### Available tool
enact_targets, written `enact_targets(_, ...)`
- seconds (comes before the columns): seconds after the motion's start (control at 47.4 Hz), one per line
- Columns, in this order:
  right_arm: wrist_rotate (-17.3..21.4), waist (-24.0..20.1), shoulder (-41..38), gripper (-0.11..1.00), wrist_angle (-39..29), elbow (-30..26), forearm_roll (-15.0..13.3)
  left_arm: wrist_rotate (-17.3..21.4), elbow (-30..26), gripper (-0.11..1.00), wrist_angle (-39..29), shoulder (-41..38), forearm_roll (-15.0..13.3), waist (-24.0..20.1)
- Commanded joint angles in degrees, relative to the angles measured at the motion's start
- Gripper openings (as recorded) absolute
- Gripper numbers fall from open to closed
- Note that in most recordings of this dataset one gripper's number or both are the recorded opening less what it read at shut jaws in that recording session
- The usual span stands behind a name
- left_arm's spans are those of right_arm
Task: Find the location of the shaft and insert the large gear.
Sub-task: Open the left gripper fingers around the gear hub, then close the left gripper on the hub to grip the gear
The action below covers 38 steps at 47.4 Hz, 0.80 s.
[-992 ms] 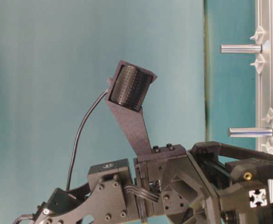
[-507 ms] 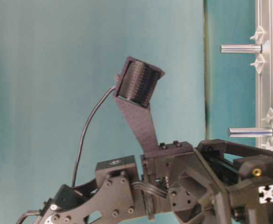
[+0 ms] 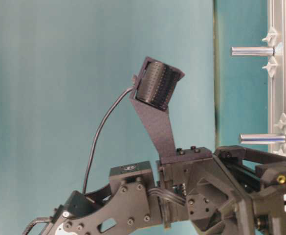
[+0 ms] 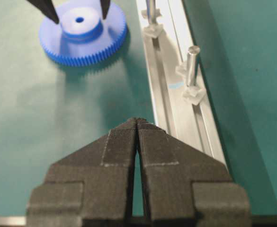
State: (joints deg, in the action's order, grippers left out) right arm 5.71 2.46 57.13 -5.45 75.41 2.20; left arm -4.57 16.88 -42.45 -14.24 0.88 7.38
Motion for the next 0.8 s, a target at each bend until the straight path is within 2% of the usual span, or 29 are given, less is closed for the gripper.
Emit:
enact_targets(0.0,0.62,0.18,-0.35,0.02,0.18,-0.53,0.09,0.18,-1.14,0.94,0.53,0.62,0.18,0.18)
enact_targets(0.781,0.62,0.18,-0.26,0.02,0.09,-0.53,0.00,0.18,-0.18,0.94,1.23,-0.88,0.18,-0.09)
